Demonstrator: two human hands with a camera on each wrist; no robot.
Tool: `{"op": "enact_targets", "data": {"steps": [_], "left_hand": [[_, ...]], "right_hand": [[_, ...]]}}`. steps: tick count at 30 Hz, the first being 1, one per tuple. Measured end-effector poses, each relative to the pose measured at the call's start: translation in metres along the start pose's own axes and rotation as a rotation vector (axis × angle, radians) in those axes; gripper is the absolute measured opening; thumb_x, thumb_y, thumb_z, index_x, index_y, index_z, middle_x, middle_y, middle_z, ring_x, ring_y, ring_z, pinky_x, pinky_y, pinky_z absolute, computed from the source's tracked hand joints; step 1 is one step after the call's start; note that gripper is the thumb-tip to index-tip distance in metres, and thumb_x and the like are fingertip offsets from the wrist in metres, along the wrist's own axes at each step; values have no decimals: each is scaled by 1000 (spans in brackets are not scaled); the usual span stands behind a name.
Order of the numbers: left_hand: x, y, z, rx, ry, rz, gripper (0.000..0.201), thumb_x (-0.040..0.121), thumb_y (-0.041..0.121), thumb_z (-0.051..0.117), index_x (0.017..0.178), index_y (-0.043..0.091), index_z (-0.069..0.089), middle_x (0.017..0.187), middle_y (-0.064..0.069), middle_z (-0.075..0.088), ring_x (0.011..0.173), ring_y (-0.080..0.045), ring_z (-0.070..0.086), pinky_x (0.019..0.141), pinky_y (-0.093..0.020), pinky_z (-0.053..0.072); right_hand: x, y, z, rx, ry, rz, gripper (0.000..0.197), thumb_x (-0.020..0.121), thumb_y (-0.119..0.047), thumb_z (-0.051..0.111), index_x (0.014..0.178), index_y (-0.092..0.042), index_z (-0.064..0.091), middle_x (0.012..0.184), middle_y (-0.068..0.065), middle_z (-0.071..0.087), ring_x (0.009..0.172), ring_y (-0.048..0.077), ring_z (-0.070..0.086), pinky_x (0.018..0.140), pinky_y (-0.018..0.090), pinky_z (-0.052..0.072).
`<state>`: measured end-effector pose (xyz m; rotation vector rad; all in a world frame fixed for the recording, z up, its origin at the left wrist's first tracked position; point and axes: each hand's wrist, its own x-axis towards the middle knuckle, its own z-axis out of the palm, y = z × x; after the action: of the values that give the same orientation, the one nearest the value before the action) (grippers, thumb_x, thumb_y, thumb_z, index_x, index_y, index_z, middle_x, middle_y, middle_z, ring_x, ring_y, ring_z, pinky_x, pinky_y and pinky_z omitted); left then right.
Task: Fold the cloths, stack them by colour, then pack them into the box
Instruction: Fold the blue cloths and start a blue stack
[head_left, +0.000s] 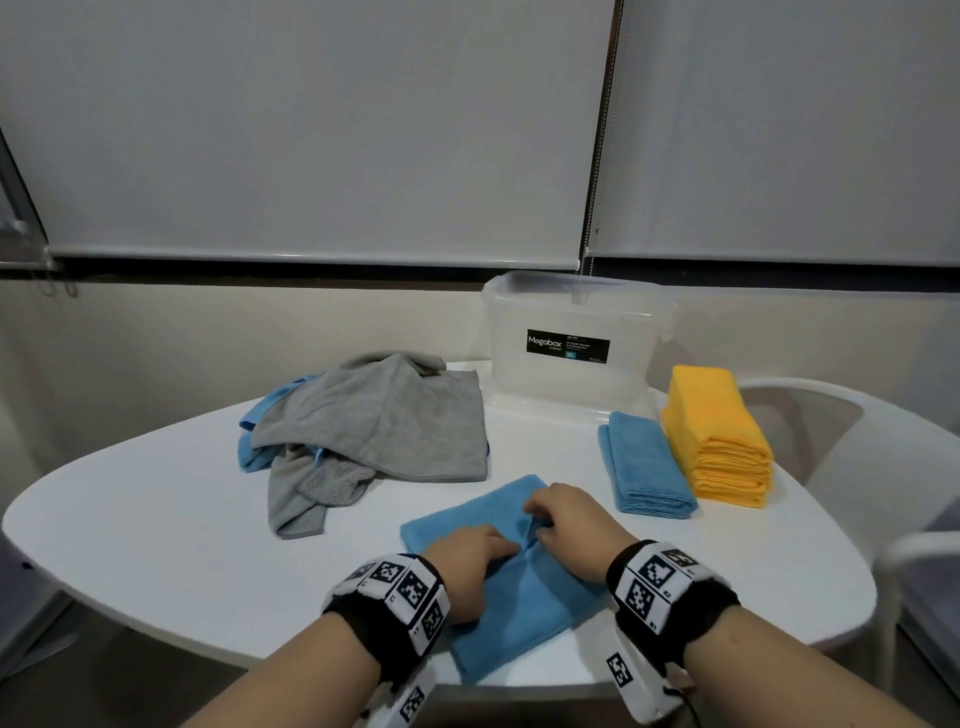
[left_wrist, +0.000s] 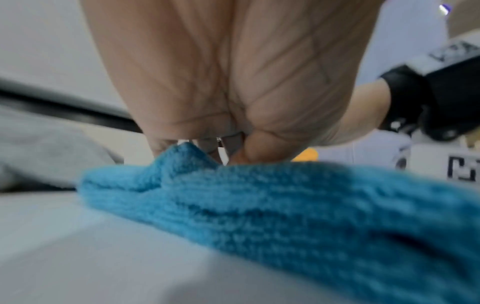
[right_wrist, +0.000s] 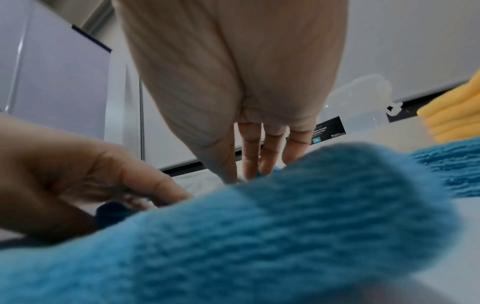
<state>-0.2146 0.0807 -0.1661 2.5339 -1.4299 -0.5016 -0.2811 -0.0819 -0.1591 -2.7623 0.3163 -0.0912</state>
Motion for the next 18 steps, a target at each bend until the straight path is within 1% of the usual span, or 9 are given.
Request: {"op": "enact_targets", "data": {"steps": [2,4,7,8,10,12,13,16,18], "left_hand": [[0,-4,-3,98,18,32,70,78,3,55,141,30,42,139,4,47,128,-21,44,108,-35,37],[0,-12,-5,154,56,21,69,81,6,53,144,28,35,146,4,42,133,-21,42,110,-34,34],[-3,-21,-6,223,60,-86,79,87,5,49,153,20,9,160,0,14,144,-19,24,118,-35,21],[-4,-23,-6,237,56,-117,81,88,4,49,154,18,5,161,-2,9,145,-20,20,119,-35,18],[-5,-21,-7,258,46,-153,78,88,5,49,153,14,7,160,-6,8,145,-22,19,119,-35,15],[-4,-17,-7,267,28,-148,71,88,6,49,151,11,16,159,-8,13,145,-22,20,119,-37,17],[-4,-16,-6,265,16,-141,67,89,6,48,150,10,20,158,-9,16,144,-22,21,118,-39,19],[-2,-14,-4,256,-43,-151,61,91,6,44,148,7,22,156,-11,19,143,-23,23,116,-39,23],[-2,-17,-1,260,-100,-170,67,93,5,44,151,5,10,159,-11,8,147,-23,12,119,-35,17]], "right_hand": [[1,7,2,-115,-1,-33,37,89,-6,44,115,-24,63,122,0,54,115,22,46,98,35,38],[0,11,6,-160,-15,-75,46,87,-3,41,117,-30,63,127,-5,51,118,21,42,98,33,35],[-2,8,4,-205,121,-137,44,87,-4,44,124,-24,58,133,-2,45,125,23,38,99,34,31],[-2,5,1,-226,183,-153,42,87,-5,46,124,-22,57,134,0,44,126,24,38,99,34,30],[-1,-2,-4,-237,219,-190,46,88,-8,49,132,-18,51,143,4,38,133,25,33,105,35,27],[1,-7,-5,-239,116,-216,51,91,-9,47,142,-16,42,152,5,28,141,24,23,113,35,21],[3,-9,-4,-246,18,-222,49,92,-9,45,141,-14,42,152,5,30,141,24,24,114,35,22],[5,-11,4,-296,-298,-174,31,93,-5,39,122,-7,52,130,11,49,122,30,46,97,33,36],[3,-9,6,-374,-430,-114,32,94,-3,39,125,-5,46,130,13,47,119,31,48,92,33,37]]}}
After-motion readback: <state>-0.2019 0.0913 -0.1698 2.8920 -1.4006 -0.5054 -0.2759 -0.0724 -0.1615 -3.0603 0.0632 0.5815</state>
